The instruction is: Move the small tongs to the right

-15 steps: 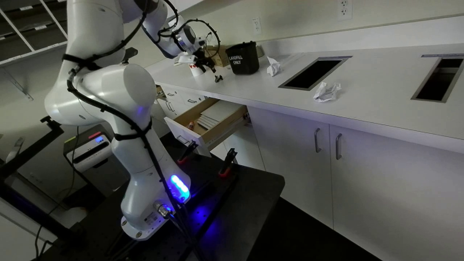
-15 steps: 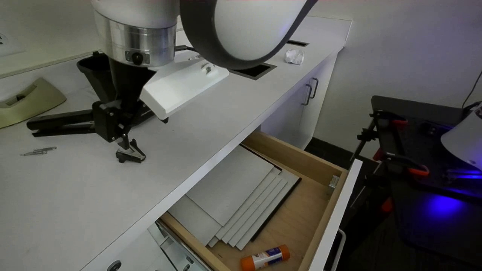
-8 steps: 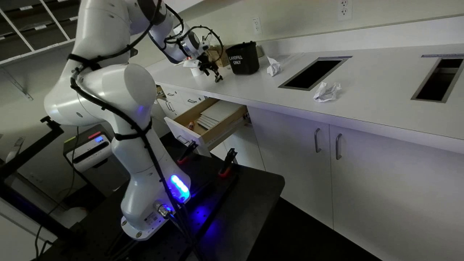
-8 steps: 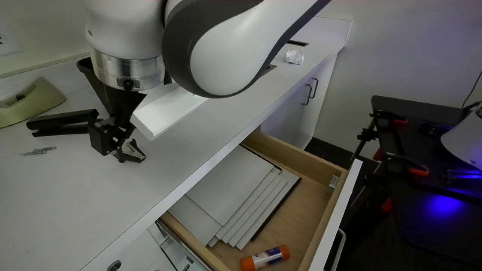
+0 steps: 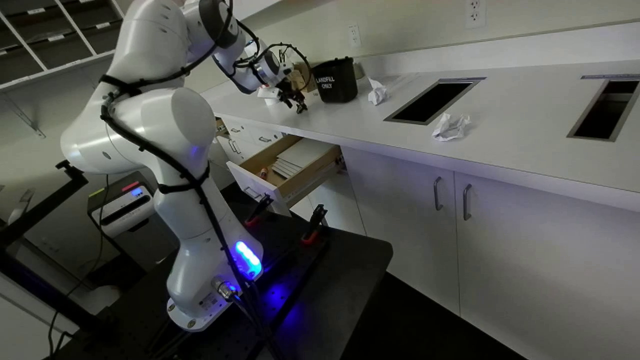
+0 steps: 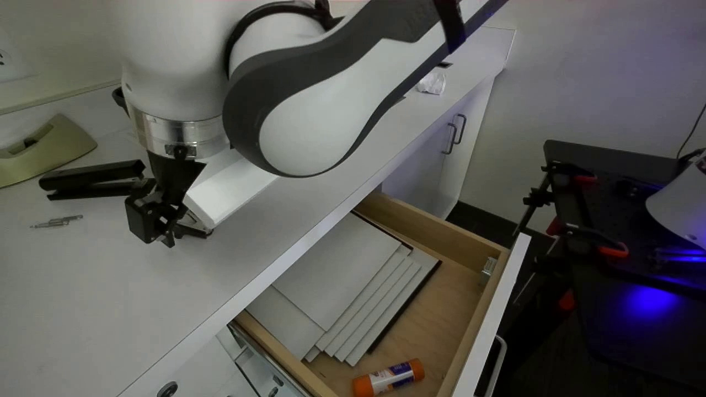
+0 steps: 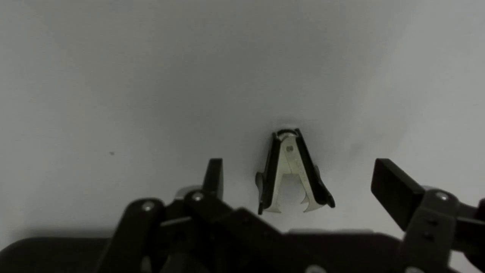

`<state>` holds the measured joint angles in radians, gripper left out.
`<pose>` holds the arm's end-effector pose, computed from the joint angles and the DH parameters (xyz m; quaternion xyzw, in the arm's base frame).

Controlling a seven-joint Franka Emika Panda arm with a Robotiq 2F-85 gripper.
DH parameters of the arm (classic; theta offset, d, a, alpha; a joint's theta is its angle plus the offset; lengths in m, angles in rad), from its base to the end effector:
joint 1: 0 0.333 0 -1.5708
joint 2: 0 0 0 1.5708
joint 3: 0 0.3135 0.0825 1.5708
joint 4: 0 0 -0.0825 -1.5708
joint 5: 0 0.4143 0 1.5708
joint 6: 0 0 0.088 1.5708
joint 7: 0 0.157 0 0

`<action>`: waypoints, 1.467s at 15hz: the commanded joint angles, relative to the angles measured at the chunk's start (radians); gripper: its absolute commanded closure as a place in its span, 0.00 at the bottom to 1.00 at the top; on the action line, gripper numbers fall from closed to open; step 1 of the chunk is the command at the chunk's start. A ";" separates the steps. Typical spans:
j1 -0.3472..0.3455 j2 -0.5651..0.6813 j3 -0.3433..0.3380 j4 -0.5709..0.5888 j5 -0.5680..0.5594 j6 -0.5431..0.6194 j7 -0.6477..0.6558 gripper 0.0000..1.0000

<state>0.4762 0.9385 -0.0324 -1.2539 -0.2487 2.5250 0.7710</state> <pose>0.7411 0.3542 0.1587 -0.9794 0.0638 -0.1912 0.0121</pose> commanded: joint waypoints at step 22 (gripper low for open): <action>0.023 -0.100 -0.085 -0.089 0.001 -0.078 0.156 0.93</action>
<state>0.4824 0.9908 -0.0780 -1.1674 -0.2475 2.4829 0.8353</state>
